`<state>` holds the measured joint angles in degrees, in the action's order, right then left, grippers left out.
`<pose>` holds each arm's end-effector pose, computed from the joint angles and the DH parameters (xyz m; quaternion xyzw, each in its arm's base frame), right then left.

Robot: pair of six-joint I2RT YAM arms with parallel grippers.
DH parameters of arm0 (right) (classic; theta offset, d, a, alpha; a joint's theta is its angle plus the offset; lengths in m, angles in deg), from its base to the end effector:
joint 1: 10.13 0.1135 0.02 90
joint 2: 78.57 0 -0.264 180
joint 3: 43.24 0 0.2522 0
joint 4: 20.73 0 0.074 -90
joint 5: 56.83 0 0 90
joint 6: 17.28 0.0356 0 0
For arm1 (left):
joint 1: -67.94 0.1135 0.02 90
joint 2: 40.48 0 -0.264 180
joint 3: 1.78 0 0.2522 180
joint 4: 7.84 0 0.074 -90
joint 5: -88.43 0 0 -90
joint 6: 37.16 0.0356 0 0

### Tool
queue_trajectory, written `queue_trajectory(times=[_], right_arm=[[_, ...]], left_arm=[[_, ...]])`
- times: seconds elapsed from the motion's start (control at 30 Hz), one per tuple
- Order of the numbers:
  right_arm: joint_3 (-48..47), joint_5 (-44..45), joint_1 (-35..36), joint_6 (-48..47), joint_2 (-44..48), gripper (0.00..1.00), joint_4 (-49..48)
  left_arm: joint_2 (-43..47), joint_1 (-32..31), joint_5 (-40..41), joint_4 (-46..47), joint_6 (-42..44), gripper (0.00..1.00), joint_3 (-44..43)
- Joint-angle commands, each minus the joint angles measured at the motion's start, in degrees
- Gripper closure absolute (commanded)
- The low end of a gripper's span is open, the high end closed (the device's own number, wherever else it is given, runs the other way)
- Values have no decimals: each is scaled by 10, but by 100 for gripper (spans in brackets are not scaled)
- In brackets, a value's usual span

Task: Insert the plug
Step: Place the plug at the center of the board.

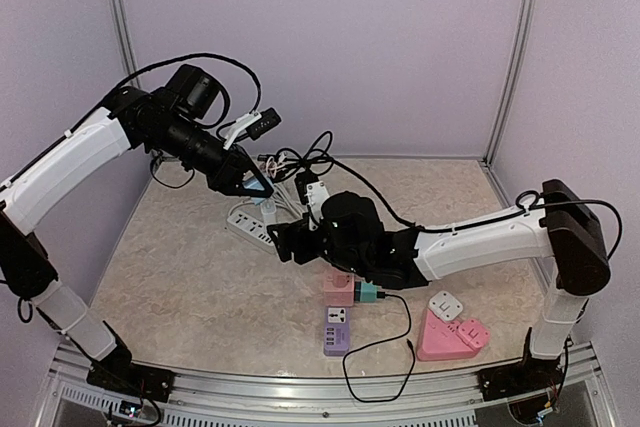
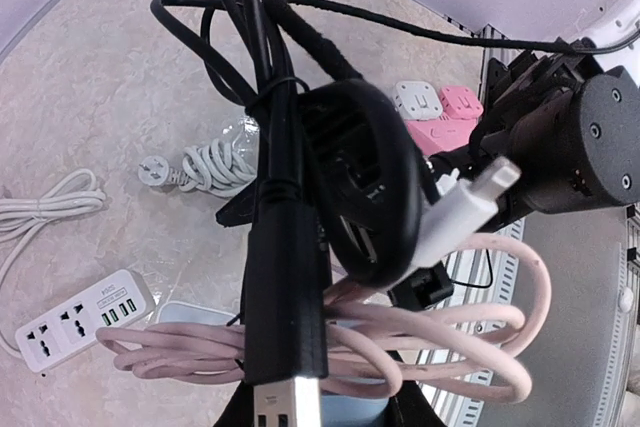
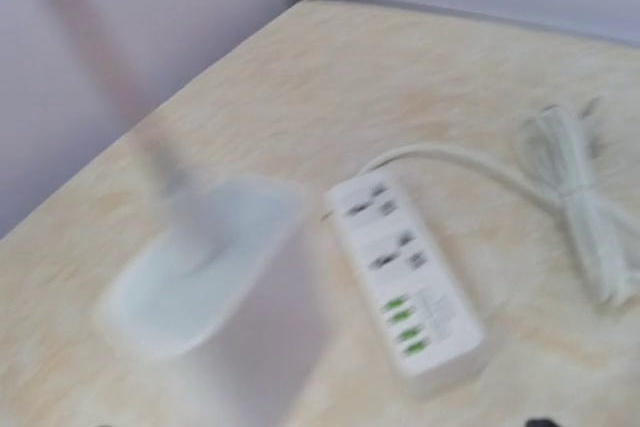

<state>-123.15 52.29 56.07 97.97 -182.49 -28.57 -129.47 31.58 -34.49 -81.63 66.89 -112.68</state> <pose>0.1791 0.3771 0.2372 -0.1823 0.7735 0.3314 0.5086 0.2410 -0.2014 0.3898 0.4697 0.7807 -0.3233 0.2554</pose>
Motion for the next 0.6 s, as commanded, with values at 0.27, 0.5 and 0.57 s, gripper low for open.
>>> queue_trajectory(times=[0.27,0.5,0.57], right_arm=[[-57,86,5,-34,-69,13,-97],[-51,119,17,-77,-75,30,-153],[-62,133,17,-82,-81,55,-140]], left_arm=[[17,3,-19,61,-54,100,4],[10,8,-22,91,-90,100,2],[9,9,-26,93,-94,100,1]])
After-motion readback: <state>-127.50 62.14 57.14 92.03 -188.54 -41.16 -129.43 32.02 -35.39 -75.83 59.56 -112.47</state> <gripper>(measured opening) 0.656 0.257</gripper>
